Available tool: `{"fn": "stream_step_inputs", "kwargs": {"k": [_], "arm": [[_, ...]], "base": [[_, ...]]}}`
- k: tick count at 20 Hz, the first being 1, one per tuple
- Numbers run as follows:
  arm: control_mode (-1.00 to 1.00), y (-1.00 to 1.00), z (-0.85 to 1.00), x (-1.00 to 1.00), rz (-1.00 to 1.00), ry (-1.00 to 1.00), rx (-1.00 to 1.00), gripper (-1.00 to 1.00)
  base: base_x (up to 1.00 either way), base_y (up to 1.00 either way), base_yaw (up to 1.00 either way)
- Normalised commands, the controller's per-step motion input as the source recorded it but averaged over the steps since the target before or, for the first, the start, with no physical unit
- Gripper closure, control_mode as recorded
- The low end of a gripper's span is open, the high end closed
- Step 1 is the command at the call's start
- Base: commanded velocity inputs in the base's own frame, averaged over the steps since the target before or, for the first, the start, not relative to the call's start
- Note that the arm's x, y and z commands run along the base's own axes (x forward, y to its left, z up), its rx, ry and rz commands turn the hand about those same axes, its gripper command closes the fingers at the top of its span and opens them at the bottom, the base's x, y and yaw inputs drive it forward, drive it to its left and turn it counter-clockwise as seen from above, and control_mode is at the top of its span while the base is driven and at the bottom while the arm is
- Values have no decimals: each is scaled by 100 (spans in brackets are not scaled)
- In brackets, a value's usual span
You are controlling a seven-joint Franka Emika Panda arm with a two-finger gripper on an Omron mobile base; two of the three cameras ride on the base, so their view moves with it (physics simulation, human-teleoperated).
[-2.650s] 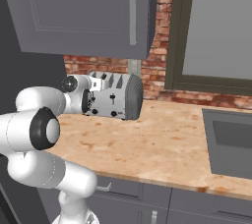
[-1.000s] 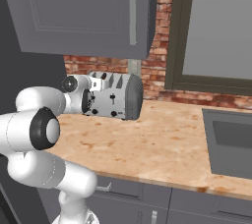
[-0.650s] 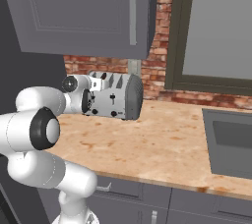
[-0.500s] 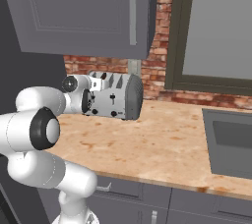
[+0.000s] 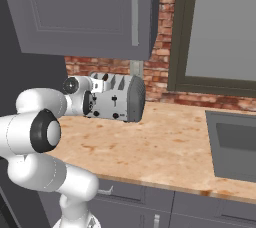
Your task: Start the toaster. Once the lever pops up, take the bread to the plate on the dining counter.
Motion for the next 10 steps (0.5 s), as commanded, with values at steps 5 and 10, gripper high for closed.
{"fn": "stream_step_inputs", "kwargs": {"k": [5, 10], "arm": [[-100, 0, 0, 0, 0, 0, 0, -100], [-100, 0, 0, 0, 0, 0, 0, -100]], "base": [[0, 0, 0], [0, 0, 0]]}}
